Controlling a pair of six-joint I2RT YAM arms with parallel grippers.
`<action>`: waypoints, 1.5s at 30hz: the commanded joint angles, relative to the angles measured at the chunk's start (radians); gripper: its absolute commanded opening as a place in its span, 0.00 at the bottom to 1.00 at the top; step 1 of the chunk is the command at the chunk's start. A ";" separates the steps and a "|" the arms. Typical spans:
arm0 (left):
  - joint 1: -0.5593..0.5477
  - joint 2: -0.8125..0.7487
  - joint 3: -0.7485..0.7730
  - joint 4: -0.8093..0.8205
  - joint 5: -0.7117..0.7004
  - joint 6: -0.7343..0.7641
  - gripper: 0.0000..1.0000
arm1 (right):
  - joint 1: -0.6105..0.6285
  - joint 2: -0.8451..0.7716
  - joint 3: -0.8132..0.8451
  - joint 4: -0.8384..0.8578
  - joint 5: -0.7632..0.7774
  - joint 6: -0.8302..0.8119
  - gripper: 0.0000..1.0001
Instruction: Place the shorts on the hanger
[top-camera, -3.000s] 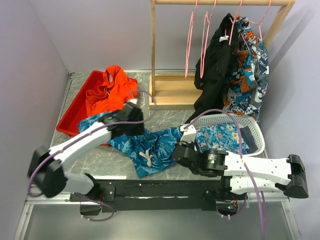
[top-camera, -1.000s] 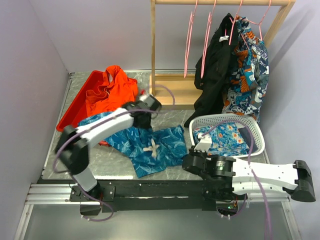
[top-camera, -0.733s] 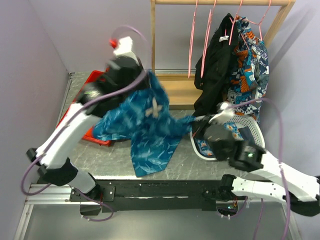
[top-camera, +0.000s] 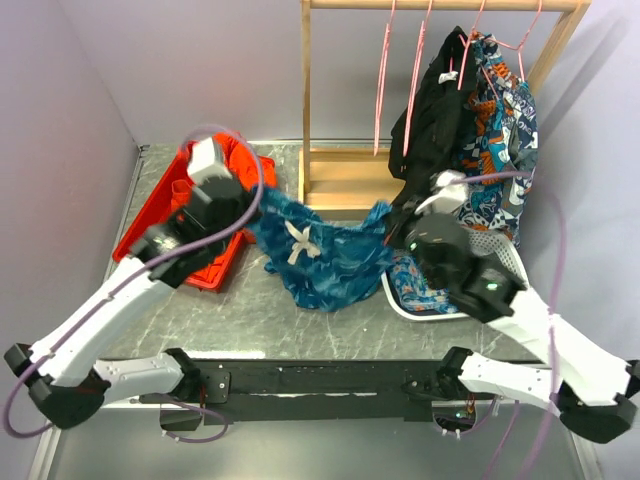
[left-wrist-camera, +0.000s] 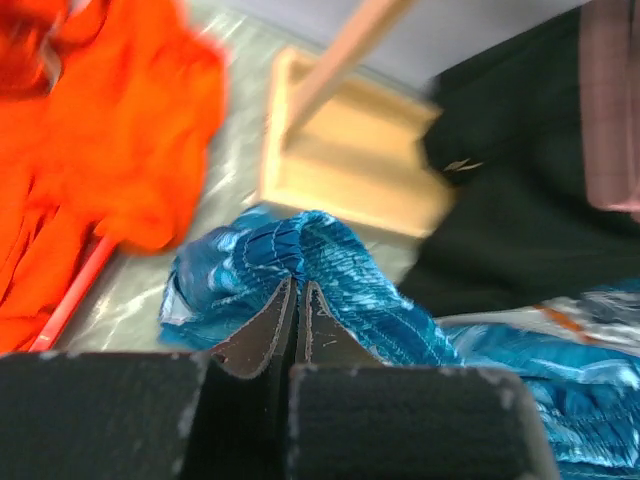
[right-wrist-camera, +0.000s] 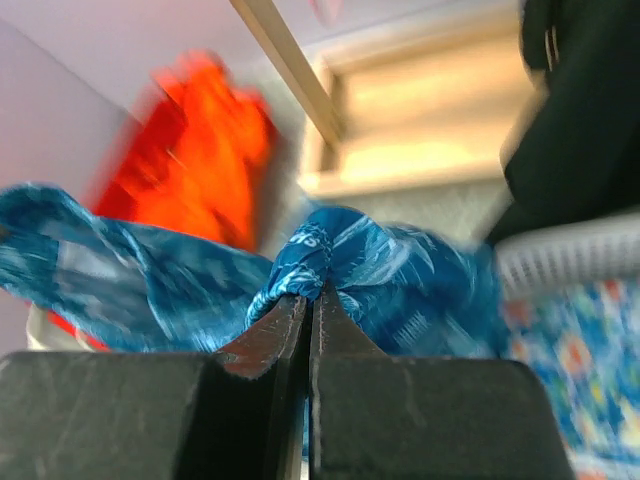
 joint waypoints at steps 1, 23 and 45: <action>0.087 -0.059 -0.274 0.106 0.148 -0.117 0.01 | -0.062 -0.007 -0.232 0.016 -0.127 0.129 0.00; 0.144 0.024 -0.615 0.324 0.442 -0.149 0.01 | -0.224 0.212 0.342 -0.130 -0.196 -0.133 0.69; 0.144 -0.005 -0.568 0.275 0.446 -0.083 0.01 | -0.485 0.725 0.869 -0.219 -0.124 -0.196 0.65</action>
